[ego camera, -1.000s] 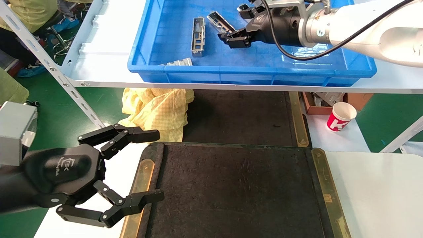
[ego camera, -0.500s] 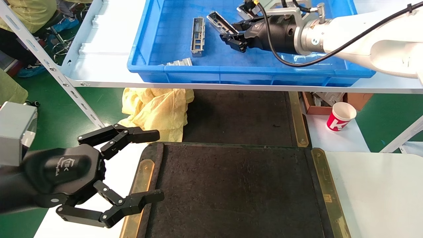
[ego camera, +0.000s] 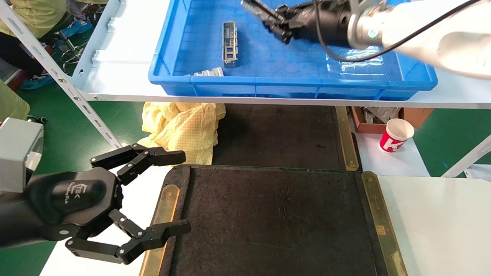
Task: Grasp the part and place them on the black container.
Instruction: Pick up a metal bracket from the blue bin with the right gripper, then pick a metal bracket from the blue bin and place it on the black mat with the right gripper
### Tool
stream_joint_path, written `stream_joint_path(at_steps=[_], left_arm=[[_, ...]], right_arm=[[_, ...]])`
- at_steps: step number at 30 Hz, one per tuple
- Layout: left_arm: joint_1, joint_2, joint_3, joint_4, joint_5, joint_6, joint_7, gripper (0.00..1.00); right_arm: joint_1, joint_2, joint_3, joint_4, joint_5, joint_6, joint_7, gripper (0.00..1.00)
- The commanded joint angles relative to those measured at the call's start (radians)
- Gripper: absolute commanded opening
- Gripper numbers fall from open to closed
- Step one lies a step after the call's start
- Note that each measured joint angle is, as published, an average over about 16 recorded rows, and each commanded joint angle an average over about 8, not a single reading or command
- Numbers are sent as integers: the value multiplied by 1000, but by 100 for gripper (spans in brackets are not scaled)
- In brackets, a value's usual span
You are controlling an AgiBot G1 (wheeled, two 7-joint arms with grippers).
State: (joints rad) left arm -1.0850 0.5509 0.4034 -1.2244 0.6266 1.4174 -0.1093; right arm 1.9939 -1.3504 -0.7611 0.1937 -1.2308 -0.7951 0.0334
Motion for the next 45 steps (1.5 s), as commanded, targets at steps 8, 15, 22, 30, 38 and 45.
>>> stream_joint_path(at_steps=[8, 15, 22, 30, 38, 45], left_arm=[[0, 0, 0, 0, 0, 0, 0, 100], [0, 0, 0, 0, 0, 0, 0, 100], [0, 0, 0, 0, 0, 0, 0, 100], [0, 0, 0, 0, 0, 0, 0, 100], [0, 0, 0, 0, 0, 0, 0, 100], [0, 0, 0, 0, 0, 0, 0, 100]], right_arm=[[72, 47, 10, -46, 38, -117, -73, 0], [117, 126, 11, -60, 49, -356, -146, 0], [149, 194, 4, -58, 50, -608, -189, 0], [140, 254, -24, -13, 48, -799, -217, 0], [57, 337, -85, 162, 109, -808, -197, 0], [-2, 396, -185, 348, 195, -806, -157, 0]])
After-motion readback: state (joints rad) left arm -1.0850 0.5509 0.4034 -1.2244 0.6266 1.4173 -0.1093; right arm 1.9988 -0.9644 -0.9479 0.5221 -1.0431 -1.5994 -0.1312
